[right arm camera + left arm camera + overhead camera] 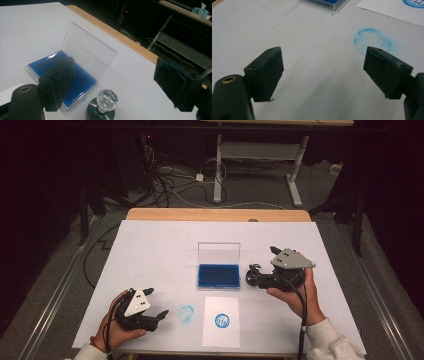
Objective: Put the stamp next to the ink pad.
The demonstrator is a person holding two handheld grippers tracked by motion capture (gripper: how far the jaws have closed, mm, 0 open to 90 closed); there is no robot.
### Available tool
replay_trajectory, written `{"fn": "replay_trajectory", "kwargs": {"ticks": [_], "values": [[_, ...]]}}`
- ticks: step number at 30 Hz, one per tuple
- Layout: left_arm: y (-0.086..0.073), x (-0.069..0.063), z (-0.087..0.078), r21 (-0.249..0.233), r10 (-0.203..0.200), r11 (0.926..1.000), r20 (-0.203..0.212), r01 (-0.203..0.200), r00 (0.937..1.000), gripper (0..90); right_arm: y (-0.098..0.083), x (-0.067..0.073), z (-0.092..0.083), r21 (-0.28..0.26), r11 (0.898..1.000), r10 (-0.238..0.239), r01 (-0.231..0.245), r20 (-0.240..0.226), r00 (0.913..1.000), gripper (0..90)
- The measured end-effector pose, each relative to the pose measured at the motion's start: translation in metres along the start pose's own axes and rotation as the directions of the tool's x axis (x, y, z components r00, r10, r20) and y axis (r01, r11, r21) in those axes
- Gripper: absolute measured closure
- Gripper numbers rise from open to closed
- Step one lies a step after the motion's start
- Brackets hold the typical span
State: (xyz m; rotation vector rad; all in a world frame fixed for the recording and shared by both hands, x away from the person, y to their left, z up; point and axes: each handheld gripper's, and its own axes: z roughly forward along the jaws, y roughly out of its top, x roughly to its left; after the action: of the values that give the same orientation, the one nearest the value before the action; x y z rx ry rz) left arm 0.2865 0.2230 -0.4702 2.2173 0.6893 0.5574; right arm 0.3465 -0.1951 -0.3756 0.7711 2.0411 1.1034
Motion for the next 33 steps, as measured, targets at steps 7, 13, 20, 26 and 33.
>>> {"fn": "replay_trajectory", "kwargs": {"ticks": [7,13,20,26,33], "values": [[0.0,-0.001,0.0,-0.001,0.0,1.0,-0.002,0.0,1.0,16.2,0.001,0.003,-0.012,-0.015,1.0,-0.02,0.02,0.007,0.9998,17.7],[0.0,0.0,0.0,-0.001,-0.007,1.0,-0.008,0.007,0.9999,16.2,-0.002,0.004,-0.02,-0.011,0.999,-0.034,0.034,0.009,0.9994,17.7],[0.0,-0.001,0.0,0.002,-0.004,1.0,-0.012,0.004,0.9999,16.2,-0.013,0.005,-0.033,0.002,0.999,-0.053,0.053,-0.006,0.9986,18.7],[0.0,-0.001,0.002,0.014,-0.005,0.9999,-0.015,0.005,0.9999,16.2,-0.027,0.005,-0.043,0.025,0.997,-0.067,0.068,-0.018,0.9976,19.1],[0.0,-0.001,0.002,0.015,-0.007,0.9999,-0.02,0.007,0.9998,16.2,-0.047,0.0,-0.051,0.025,0.998,-0.052,0.052,0.0,0.9987,18.2]]}}
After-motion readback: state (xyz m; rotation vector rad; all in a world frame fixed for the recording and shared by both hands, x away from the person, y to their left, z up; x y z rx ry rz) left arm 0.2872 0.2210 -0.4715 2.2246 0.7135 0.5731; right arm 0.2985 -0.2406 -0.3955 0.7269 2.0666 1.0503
